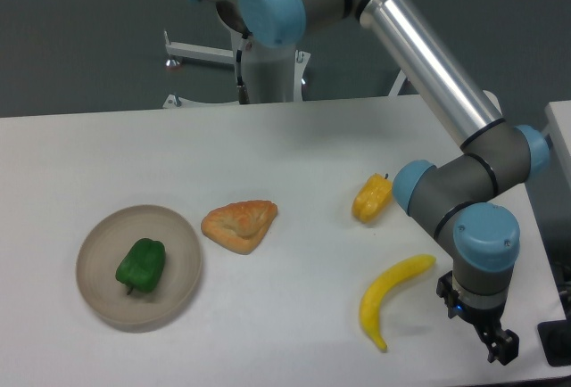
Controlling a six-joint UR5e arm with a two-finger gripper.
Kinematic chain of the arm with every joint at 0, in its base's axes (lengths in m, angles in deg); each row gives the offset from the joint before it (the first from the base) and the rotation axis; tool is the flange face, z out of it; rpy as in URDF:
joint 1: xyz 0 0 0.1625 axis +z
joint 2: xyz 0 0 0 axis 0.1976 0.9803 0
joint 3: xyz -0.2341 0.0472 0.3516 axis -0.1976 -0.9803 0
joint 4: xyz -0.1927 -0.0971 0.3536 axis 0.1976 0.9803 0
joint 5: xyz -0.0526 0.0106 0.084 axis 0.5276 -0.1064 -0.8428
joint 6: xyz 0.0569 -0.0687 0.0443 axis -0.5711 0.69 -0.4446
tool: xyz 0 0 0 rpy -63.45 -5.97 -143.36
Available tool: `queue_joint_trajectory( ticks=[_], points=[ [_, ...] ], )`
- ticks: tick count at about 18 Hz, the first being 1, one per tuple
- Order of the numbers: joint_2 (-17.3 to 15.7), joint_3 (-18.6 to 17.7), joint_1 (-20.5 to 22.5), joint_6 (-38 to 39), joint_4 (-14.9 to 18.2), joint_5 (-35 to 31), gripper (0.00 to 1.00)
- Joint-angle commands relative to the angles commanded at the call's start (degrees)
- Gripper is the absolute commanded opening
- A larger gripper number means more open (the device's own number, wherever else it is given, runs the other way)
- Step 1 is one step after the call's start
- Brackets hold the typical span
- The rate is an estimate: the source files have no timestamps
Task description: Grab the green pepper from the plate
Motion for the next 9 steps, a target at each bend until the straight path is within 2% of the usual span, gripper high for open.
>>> queue_joint_trajectory(
  ticks=[6, 9],
  points=[
    [-1.0, -1.2, -0.5, 0.9, 0.2, 0.4, 1.0],
    [-3.6, -4.6, -0.9, 3.0, 0.6, 0.4, 1.0]
  ],
)
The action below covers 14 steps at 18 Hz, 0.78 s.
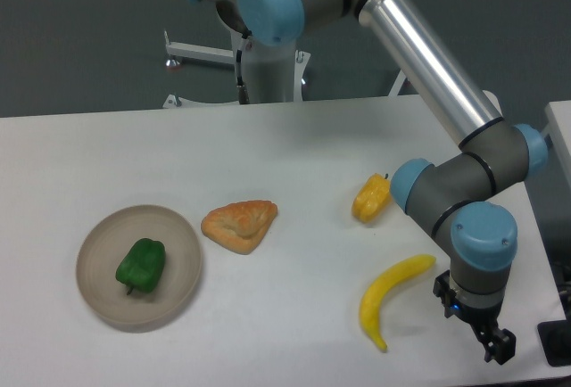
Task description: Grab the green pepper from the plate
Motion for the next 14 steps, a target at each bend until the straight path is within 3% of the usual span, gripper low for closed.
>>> queue_joint_trajectory(
  ticks=[6, 14],
  points=[
    [-8.5, -8.9, -2.8, 11.1, 3.1, 2.4, 1.0],
    [-21.5, -23.6, -8.6, 37.0, 2.8, 10.9, 1.0]
  ],
)
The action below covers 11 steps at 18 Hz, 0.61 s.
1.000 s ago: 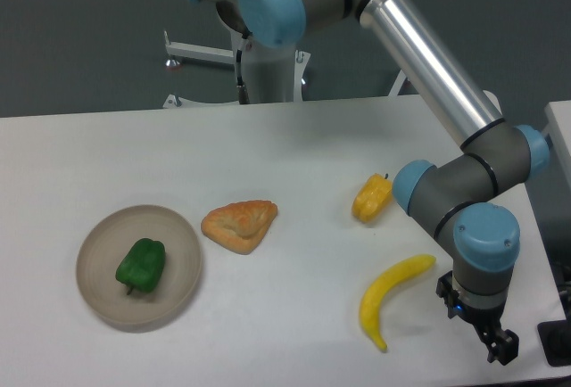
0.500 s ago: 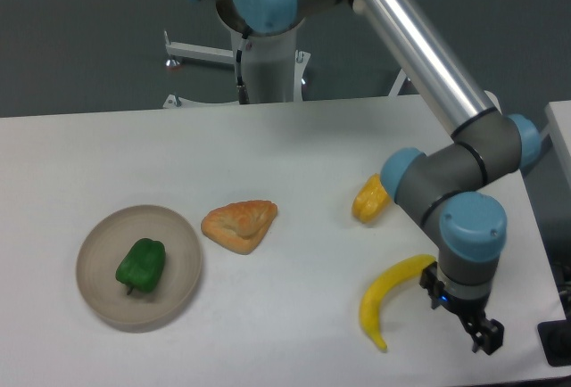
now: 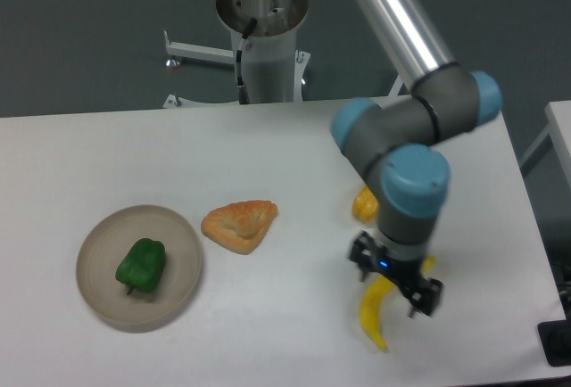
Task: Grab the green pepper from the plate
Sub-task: 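Lift the gripper and move it over the green pepper on the plate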
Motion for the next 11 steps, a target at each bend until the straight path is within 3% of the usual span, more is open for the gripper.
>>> queue_joint_trajectory(
  ticks=[4, 8, 11],
  points=[
    [-4.4, -4.9, -4.4, 12.8, -0.4, 2.0, 1.0],
    [-4.9, -8.3, -8.3, 23.6, -1.1, 4.6, 1.0],
    [-6.3, -12.9, -11.3, 30.2, -6.1, 5.9, 1.0]
  ],
)
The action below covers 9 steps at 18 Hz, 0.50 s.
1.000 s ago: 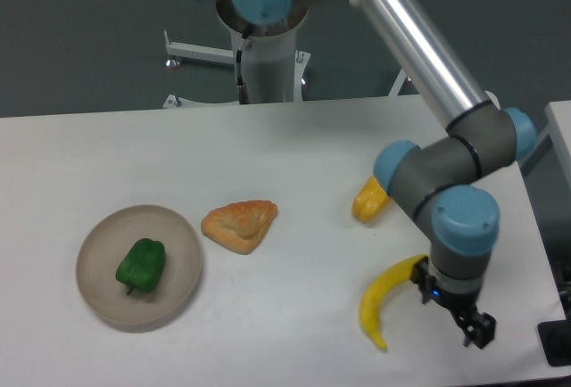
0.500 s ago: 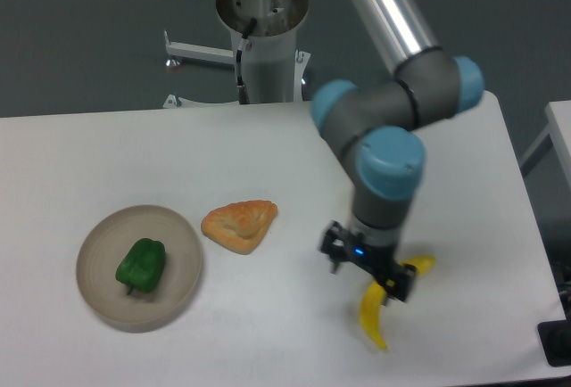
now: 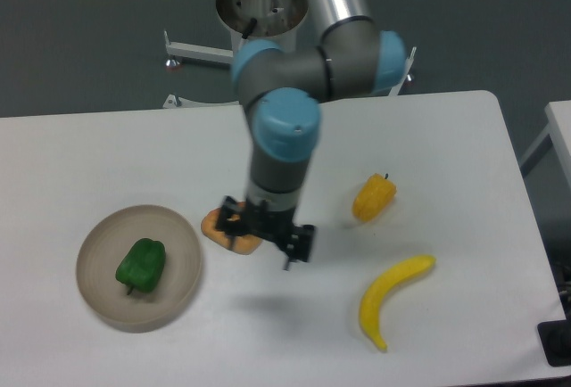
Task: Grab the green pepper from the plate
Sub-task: 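Lift the gripper and move it over the green pepper on the plate, then lower the open gripper onto the green pepper and close it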
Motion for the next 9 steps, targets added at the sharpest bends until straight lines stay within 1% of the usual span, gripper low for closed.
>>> queue_joint_trajectory(
  ticks=[2, 3, 7, 9],
  points=[
    [-0.2, -3.0, -2.1, 2.6, -3.6, -0.1, 1.0],
    [-0.2, -4.0, -3.3, 3.1, -4.5, -0.2, 1.0],
    [0.6, -5.4, -5.8, 3.4, -5.2, -0.4, 1.0],
    [1.0, -5.4, -7.1, 4.4, -6.2, -0.3, 1.0]
  ],
)
